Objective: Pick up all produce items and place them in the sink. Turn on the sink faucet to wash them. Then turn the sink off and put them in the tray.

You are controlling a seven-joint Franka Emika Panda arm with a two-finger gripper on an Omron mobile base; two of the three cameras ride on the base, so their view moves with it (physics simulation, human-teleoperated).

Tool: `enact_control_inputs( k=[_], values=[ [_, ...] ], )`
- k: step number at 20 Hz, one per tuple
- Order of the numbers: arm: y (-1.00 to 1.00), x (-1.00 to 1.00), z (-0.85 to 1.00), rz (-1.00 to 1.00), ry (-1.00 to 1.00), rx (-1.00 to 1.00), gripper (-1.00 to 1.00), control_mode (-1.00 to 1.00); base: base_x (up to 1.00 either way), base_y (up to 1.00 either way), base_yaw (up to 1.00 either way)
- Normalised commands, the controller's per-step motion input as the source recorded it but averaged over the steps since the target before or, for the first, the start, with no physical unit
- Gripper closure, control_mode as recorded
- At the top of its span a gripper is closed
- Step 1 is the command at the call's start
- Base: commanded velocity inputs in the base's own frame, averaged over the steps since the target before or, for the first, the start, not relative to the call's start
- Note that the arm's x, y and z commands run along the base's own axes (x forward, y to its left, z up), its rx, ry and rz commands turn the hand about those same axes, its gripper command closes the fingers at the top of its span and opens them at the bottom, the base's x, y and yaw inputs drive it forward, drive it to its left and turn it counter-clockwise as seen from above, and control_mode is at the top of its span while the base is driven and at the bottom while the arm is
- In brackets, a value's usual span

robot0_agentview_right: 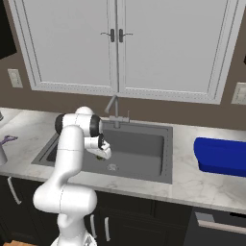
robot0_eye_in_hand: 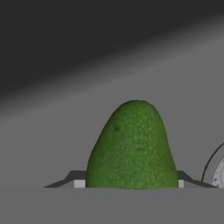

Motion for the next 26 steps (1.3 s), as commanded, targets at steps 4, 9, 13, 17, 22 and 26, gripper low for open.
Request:
enact_control_inputs(
  k=[4,9,13,17,22,26],
  values=[
    [0.00,0.02,-0.28,-0.05,0.00,0.00,1.00,-1.00,0.00,0.00,0.00],
    [0.00,0.00,-0.32,-0.02,0.00,0.00,-1.00,-1.00,0.00,0.00,0.00],
    [0.00,0.00,-0.07,0.00,-0.01,0.01,-1.00,-1.00,0.00,0.00,0.00],
    [0.00,-0.02,0.00,0.00,-0.02,0.01,-1.00,-1.00,0.00,0.00,0.00],
    [0.00,-0.11,0.06,0.00,-0.01,0.00,-1.00,-1.00,0.00,0.00,0.00],
    [0.00,-0.20,0.12,0.00,0.00,0.00,-1.00,-1.00,0.00,0.00,0.00]
  ],
)
